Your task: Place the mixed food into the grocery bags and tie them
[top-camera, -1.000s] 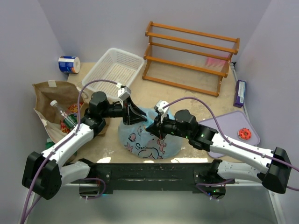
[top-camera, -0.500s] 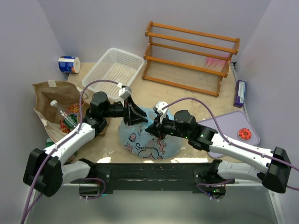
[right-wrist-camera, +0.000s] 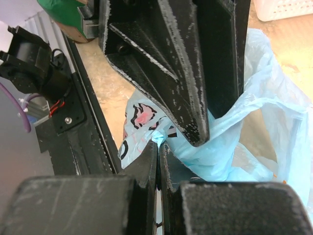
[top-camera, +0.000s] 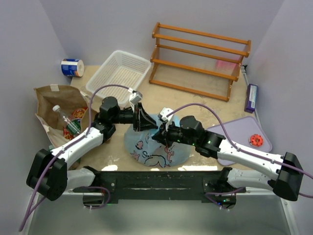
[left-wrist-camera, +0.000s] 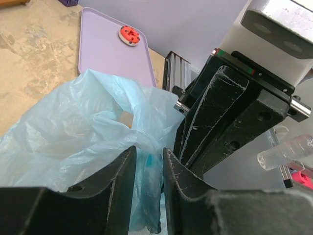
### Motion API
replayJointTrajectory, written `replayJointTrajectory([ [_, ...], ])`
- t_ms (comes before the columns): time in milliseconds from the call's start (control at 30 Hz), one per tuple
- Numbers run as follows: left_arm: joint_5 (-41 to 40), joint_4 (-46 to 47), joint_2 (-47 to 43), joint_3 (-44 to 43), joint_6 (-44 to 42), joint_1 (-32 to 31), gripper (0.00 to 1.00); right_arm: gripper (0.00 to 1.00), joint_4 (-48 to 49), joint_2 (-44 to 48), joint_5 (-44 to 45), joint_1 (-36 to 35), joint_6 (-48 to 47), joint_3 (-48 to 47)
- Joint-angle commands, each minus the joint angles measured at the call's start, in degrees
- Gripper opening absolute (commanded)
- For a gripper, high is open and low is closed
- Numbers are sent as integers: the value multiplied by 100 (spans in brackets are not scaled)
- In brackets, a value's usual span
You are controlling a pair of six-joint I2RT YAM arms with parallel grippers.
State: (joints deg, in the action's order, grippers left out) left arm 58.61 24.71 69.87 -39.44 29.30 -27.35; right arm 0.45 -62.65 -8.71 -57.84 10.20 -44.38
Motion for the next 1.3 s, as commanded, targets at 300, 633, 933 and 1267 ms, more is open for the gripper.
replayJointTrajectory([
  [300,-314,517,-280,85,50,-139,0,14,-378,296,229,-43,122,-158],
  [633,-1431,1334,-1361,1052,-30,-217,0,84,-1145,1431,975,-43,2432,-668],
  [933,-2230,1581,-2037,1518,-345,-341,0,80,489,1265,889,-78,5843,131],
  [1267,-2635,1642,-2434,1720,-583,-385,0,80,1166,887,2127,-842,7354,272],
])
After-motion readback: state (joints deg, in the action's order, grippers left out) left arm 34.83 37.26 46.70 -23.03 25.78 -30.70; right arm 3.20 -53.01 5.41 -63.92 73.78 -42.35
